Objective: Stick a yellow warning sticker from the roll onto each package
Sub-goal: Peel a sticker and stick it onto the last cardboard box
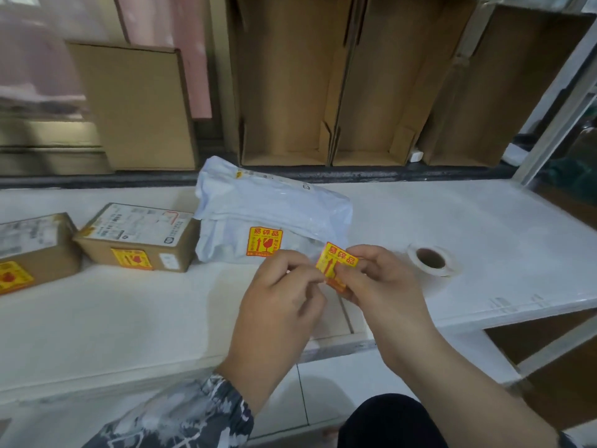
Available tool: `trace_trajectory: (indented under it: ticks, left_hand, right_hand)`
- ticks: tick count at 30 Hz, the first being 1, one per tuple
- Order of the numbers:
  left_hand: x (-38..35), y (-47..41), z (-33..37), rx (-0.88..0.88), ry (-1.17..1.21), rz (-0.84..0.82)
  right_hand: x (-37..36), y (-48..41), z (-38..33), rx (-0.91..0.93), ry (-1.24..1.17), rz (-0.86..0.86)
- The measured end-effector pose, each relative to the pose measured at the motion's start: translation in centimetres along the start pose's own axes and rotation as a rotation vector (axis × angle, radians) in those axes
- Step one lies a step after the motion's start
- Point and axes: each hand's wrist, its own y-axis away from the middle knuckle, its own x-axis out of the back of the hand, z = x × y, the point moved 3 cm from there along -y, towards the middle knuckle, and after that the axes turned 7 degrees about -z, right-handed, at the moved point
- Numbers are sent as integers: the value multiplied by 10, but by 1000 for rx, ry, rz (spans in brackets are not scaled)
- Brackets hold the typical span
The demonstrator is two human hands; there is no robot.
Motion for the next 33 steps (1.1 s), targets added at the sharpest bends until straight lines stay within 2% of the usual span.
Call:
trace_trajectory:
  ticks: [3,6,8,11,15,21,25,29,33]
  left_hand:
    - [38,11,-11,273,196,87]
    - [76,26,-35,536,408,45]
    - [103,37,-48,610,452,18]
    - [150,52,-59,627,360,27]
    - [209,79,-78,677,219,166]
    - [279,120,-107,756,123,384]
    - [316,139,-124,790,-30,492]
    - [340,144,-140,810,-161,528]
    - [354,143,-162,749,-435,466]
  right_hand:
    - [-26,2,-4,75,34,-80]
    - [-71,7,-5,146,138,-208]
    - [-106,13,-6,185,178,-330]
    - [-159,24,-4,234,234,-480]
    - [-229,39,1,272,236,-648]
    - [-322,57,15,289,211,-770]
    - [-377,64,21,336,236,-852]
    - [-421,64,26,371,248,-901]
    - [-453,57,32,416,300,-900]
